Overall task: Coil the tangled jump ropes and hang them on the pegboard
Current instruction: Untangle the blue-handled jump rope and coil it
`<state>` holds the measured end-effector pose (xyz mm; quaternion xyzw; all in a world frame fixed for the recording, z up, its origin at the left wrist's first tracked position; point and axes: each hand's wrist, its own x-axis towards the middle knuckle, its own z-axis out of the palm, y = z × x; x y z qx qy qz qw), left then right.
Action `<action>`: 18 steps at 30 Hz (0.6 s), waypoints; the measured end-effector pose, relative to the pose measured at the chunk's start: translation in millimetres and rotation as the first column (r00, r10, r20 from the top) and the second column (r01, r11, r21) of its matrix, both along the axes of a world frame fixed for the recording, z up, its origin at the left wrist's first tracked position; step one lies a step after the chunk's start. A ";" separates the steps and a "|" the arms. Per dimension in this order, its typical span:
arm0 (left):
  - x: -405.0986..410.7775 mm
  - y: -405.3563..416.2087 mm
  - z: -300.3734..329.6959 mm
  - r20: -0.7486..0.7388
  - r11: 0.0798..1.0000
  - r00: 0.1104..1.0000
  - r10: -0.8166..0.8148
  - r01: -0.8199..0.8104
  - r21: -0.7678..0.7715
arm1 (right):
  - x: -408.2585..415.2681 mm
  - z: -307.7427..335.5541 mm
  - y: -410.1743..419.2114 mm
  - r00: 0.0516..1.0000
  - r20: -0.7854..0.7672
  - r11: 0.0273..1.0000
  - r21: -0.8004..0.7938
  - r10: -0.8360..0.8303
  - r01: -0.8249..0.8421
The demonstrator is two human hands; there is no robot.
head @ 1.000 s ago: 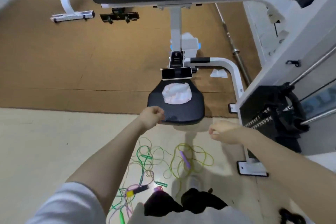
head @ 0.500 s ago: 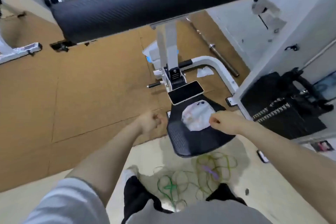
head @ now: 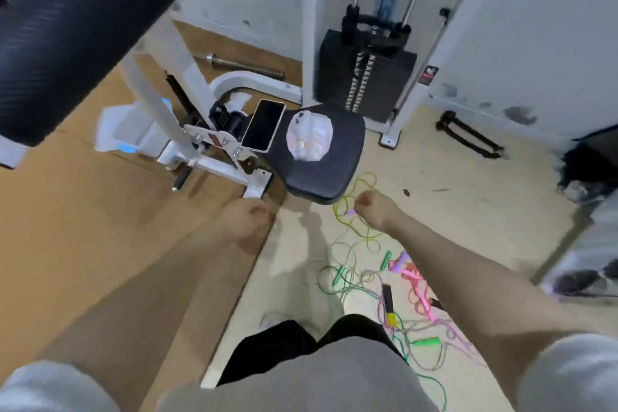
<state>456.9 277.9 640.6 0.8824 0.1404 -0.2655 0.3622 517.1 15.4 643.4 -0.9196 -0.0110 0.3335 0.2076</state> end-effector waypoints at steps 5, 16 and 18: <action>-35.0 -52.1 -5.6 -0.070 0.986 0.997 -0.039 0.027 -0.163 | -86.9 -25.7 -57.6 0.977 -0.149 0.986 -0.085 -0.154 0.143; -94.8 -166.8 -239.5 -0.265 0.945 0.916 -0.300 0.247 -0.213 | -236.5 -238.0 -165.7 0.928 -0.141 0.918 -0.259 -0.344 0.301; -99.8 -182.9 -315.8 -0.273 0.925 0.889 -0.368 0.319 -0.207 | -254.0 -315.2 -173.5 0.929 -0.166 0.914 -0.299 -0.332 0.273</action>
